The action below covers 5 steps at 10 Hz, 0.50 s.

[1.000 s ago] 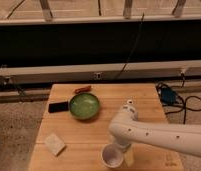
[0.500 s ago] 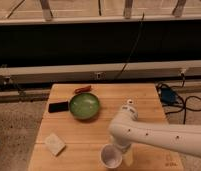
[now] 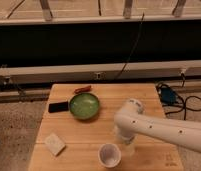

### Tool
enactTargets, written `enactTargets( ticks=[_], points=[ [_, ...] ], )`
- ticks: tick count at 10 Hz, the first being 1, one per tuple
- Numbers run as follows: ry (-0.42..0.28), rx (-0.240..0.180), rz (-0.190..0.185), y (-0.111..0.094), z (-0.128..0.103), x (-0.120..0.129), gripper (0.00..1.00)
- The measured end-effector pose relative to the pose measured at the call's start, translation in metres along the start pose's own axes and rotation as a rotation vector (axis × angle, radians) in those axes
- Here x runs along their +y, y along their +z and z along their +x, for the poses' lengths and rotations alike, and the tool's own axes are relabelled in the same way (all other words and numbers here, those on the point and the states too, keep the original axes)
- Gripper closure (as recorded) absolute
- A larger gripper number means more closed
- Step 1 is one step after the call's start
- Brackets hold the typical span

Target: Place the ceramic cup in the ceramic bowl

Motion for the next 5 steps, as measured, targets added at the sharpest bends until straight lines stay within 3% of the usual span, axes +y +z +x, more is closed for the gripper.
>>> enactTargets(
  ticks=[3, 5],
  points=[
    [-0.001, -0.003, 0.016, -0.015, 0.009, 0.008, 0.2],
    [-0.034, -0.023, 0.035, -0.029, -0.001, 0.027, 0.2]
  ],
)
